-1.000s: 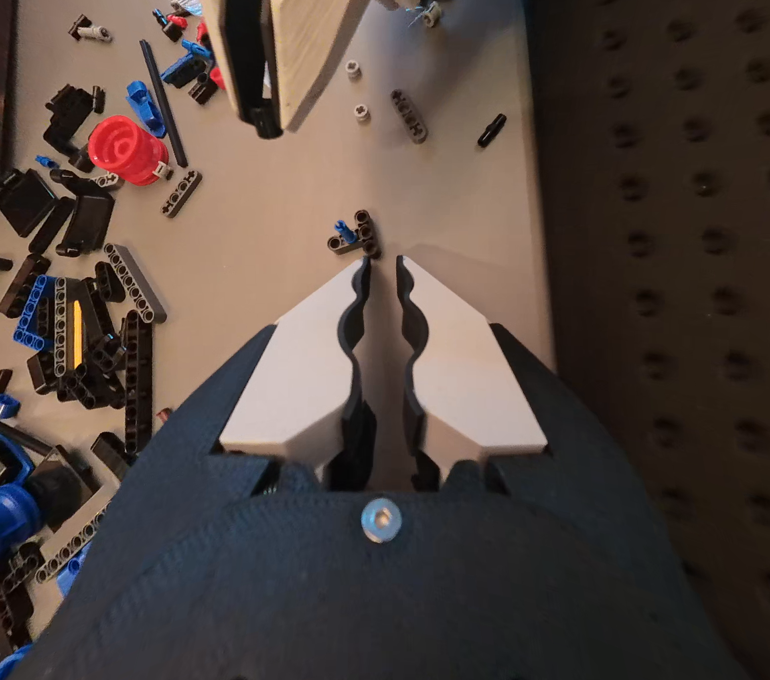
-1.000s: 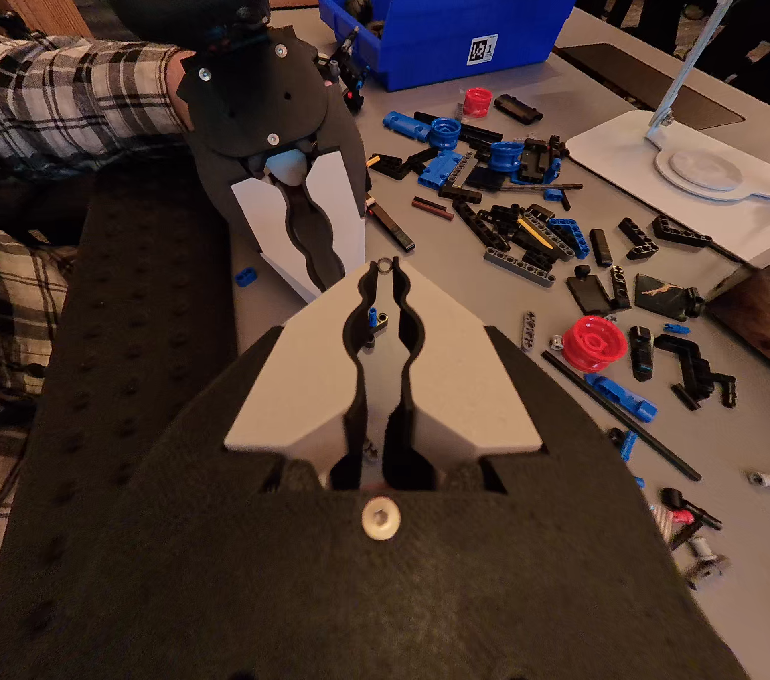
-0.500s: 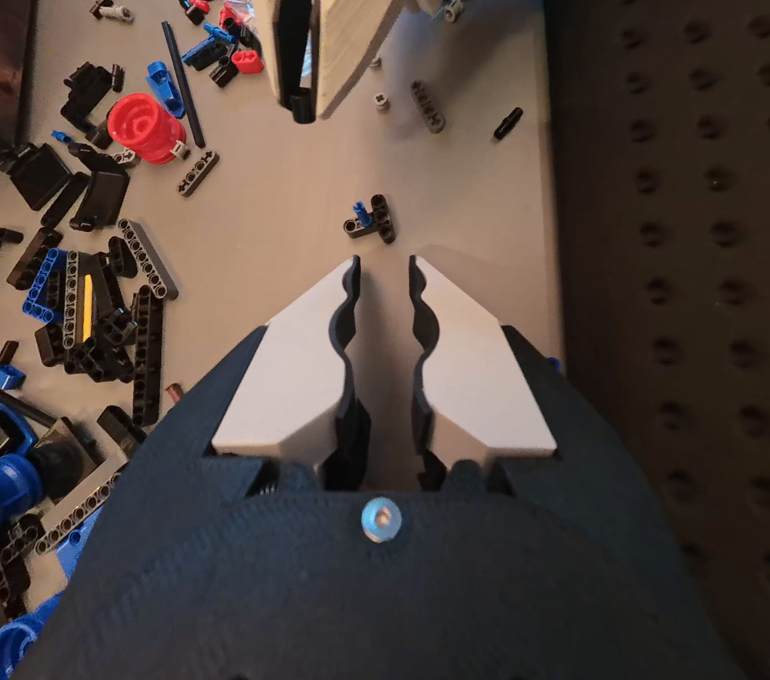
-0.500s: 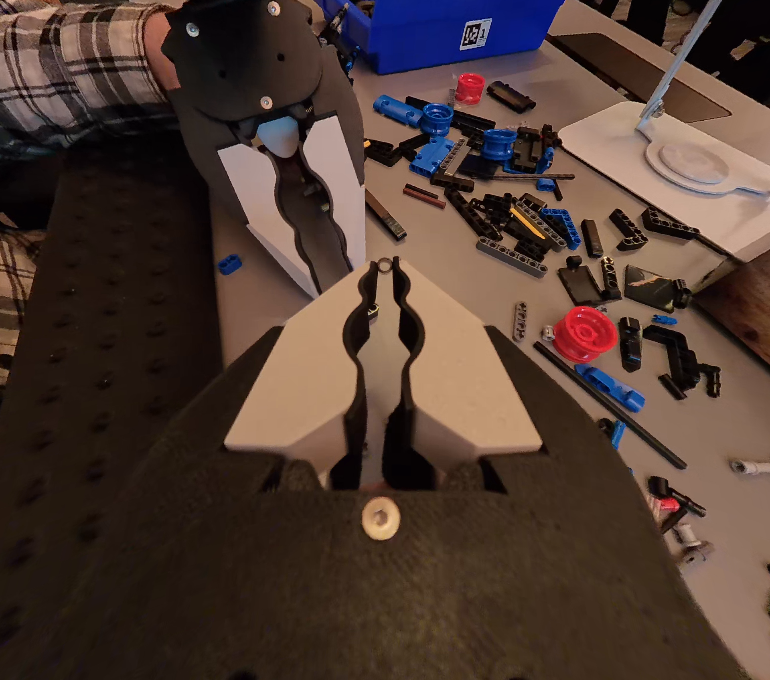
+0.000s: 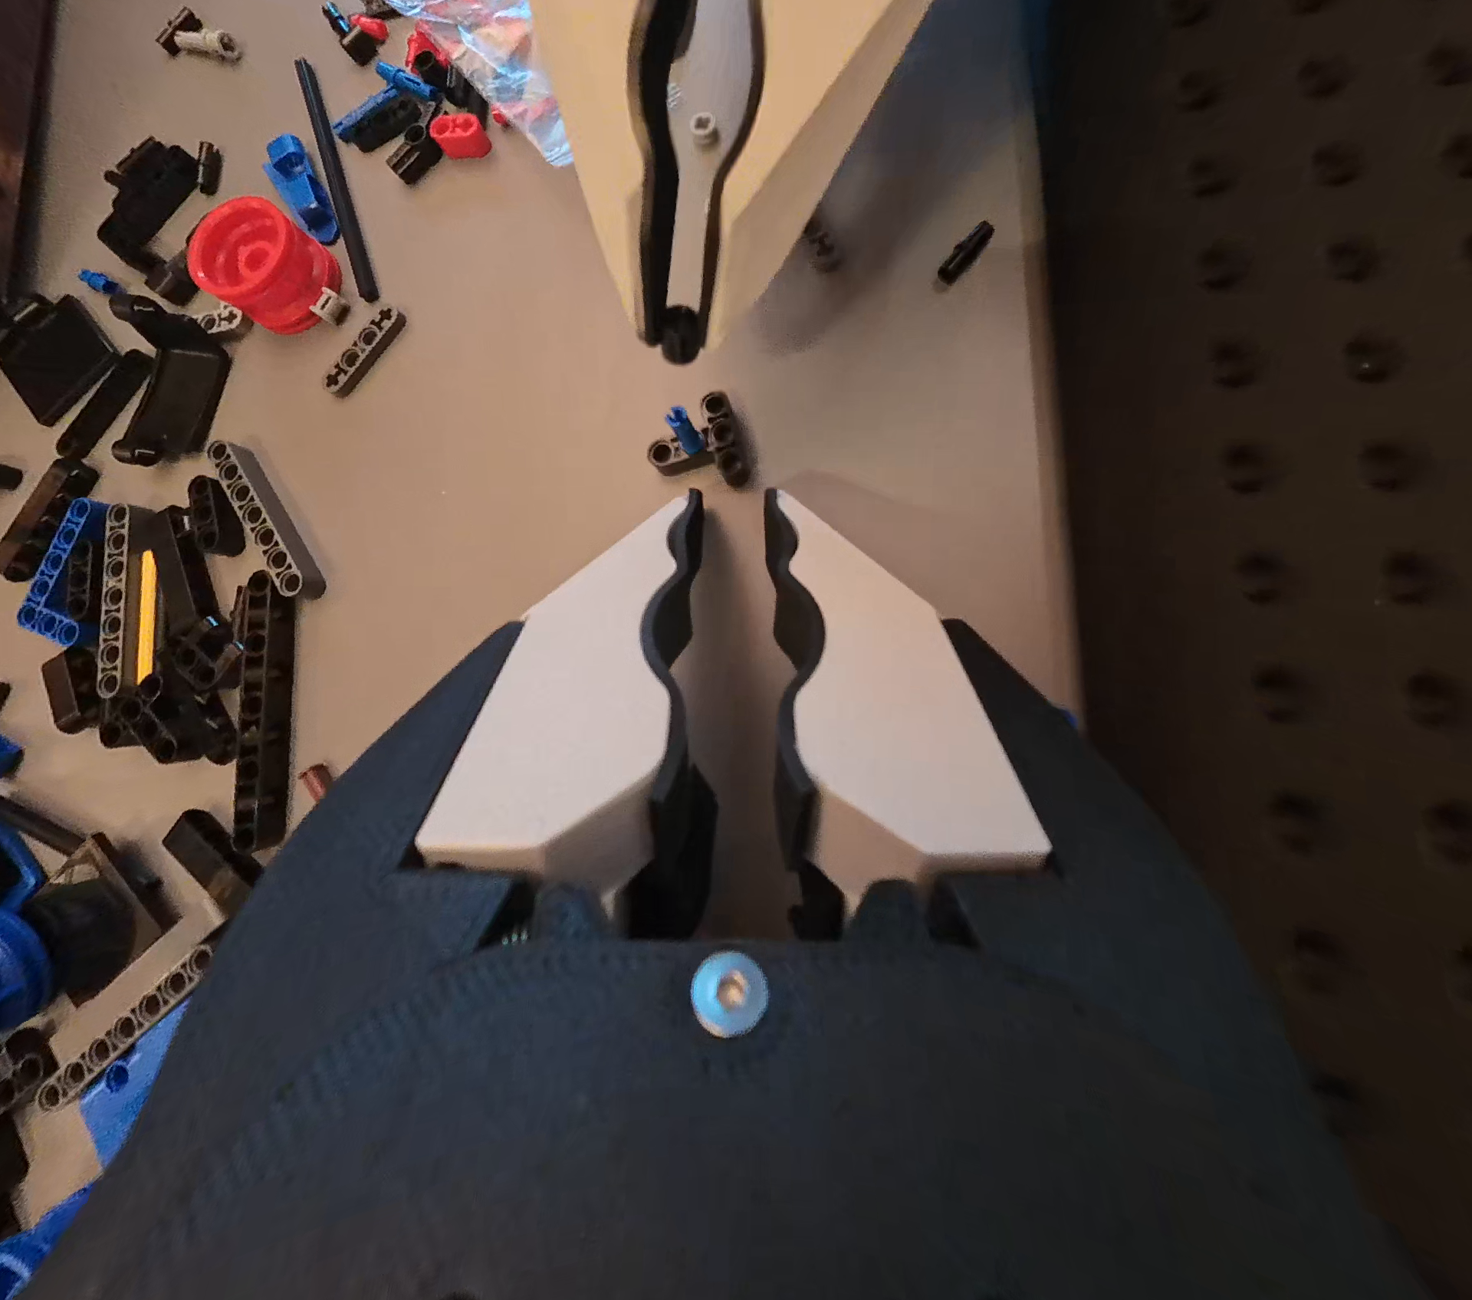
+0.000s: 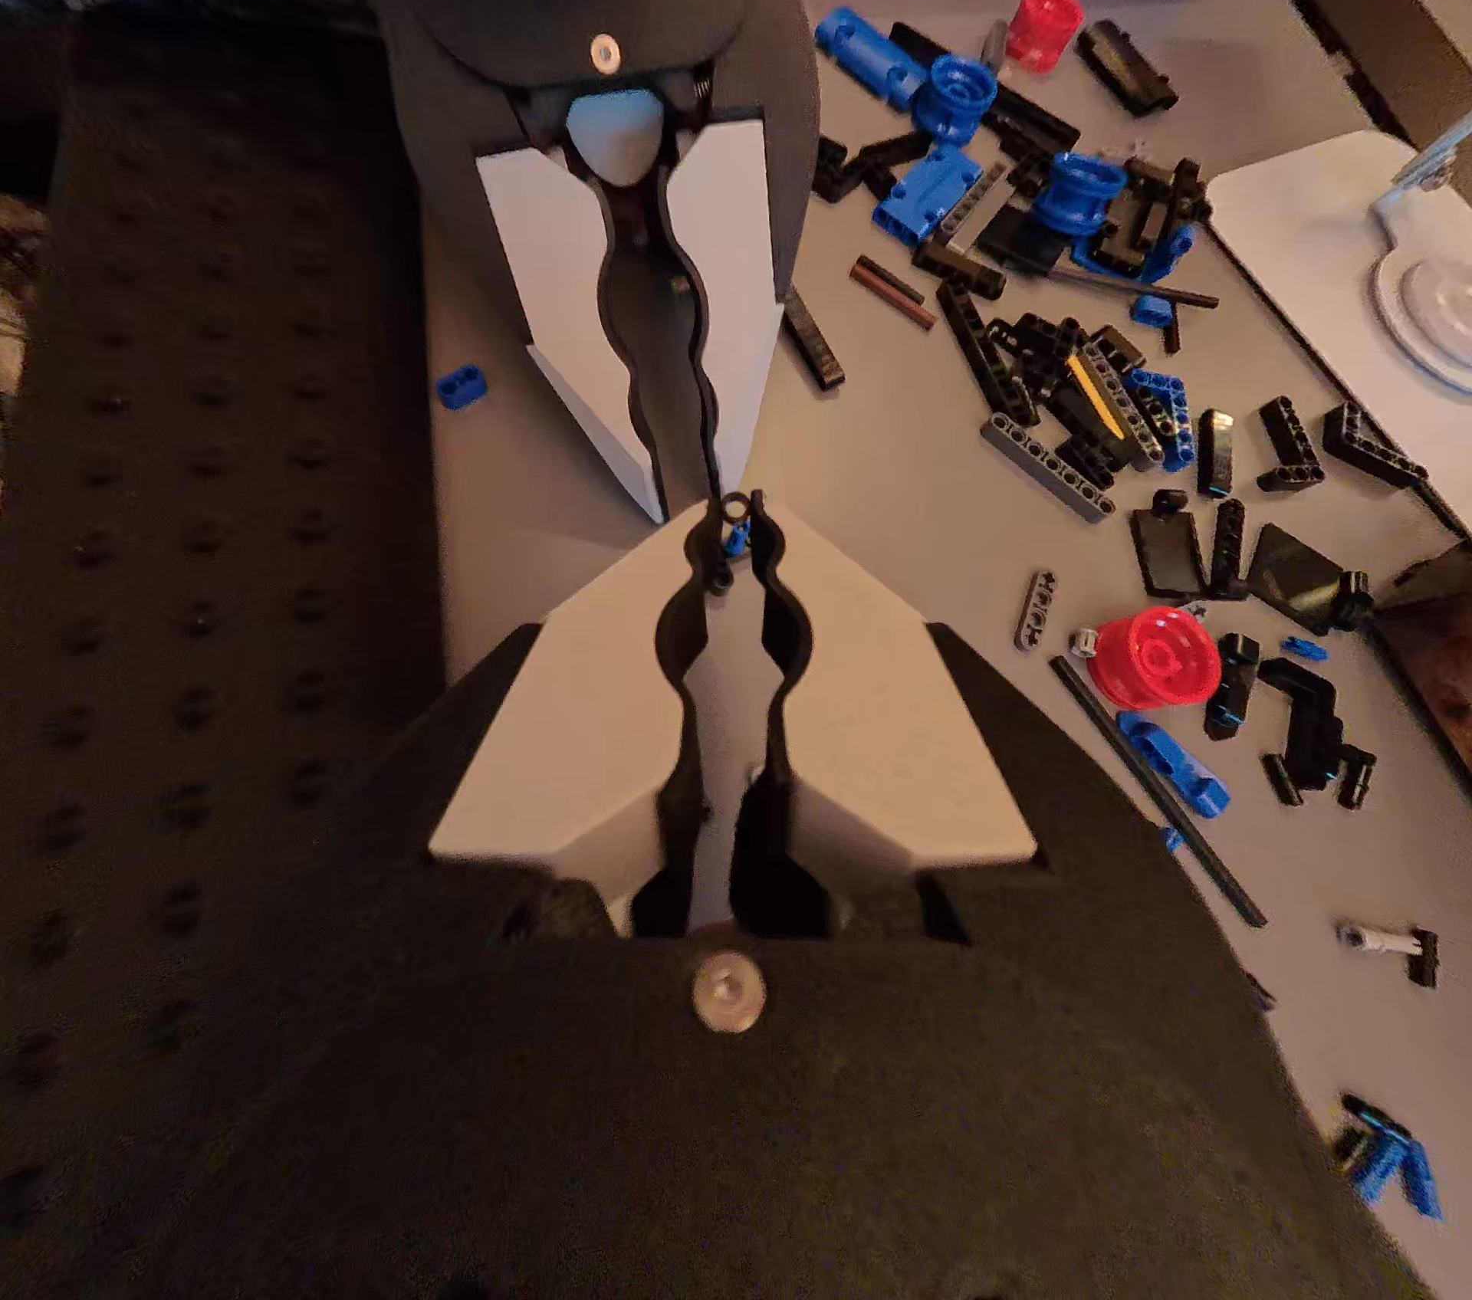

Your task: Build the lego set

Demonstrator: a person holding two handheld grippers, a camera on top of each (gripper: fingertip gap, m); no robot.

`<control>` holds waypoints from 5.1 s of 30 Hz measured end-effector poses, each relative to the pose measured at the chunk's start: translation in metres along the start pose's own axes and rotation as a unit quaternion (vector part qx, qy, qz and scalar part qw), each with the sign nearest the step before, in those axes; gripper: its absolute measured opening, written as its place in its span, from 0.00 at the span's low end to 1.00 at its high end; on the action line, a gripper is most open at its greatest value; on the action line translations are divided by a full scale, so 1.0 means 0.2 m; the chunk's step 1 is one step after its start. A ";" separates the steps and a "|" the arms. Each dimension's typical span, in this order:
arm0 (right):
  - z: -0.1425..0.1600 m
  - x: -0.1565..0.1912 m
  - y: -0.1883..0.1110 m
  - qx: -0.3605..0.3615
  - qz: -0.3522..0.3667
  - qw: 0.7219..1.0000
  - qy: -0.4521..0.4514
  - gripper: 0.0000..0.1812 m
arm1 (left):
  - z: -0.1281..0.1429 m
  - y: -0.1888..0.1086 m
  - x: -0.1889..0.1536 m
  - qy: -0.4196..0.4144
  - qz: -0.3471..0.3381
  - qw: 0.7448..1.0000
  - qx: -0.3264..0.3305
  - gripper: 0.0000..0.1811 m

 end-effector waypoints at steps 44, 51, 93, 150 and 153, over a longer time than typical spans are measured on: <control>-0.03 -0.09 0.15 0.175 -0.121 0.977 -0.015 0.03 | -0.04 0.06 -0.01 0.022 -0.007 1.000 -0.005 0.02; 0.01 -0.10 0.17 0.178 -0.145 0.973 0.010 0.03 | -0.04 0.05 -0.01 0.022 -0.003 1.000 -0.004 0.01; 0.06 -0.13 -0.09 -0.048 0.199 0.979 0.015 0.12 | -0.07 -0.20 0.06 0.011 -0.170 0.981 -0.089 0.17; 0.18 -0.21 -0.18 -0.100 0.254 0.960 0.061 0.12 | -0.08 -0.19 0.16 -0.036 -0.249 0.960 -0.123 0.37; 0.18 -0.21 -0.18 -0.101 0.253 0.960 0.061 0.12 | -0.08 -0.20 0.16 -0.035 -0.255 0.958 -0.127 0.31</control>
Point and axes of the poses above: each gripper's, where its closed fingertips meet, y out along the fingers, z out of its underside, x = y × z across the jaws, the point moved 9 cm from there along -y, back along the fingers, and after that the axes turned 5 degrees about -y, right-handed, at the moved point
